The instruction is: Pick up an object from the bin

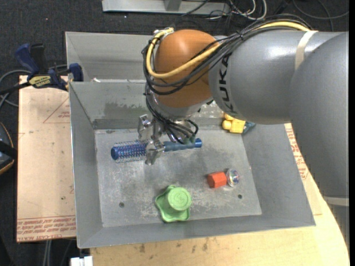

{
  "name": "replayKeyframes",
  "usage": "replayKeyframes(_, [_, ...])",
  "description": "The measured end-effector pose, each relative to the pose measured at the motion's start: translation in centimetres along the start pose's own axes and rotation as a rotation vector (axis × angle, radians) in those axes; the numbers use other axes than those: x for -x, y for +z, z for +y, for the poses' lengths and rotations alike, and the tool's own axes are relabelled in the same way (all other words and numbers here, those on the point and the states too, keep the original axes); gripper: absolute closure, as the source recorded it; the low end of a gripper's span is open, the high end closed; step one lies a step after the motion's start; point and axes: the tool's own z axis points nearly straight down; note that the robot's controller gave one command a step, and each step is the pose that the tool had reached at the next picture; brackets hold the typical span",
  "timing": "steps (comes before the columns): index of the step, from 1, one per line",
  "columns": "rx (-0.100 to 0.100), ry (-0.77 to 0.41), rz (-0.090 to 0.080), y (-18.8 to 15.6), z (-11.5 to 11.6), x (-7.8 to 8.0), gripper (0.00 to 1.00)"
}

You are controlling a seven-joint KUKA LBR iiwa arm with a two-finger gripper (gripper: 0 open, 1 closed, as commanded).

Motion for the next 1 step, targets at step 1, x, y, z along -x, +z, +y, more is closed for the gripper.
replayKeyframes(1, [0.000,0.001,0.002,-2.00,0.03,0.08,1.00])
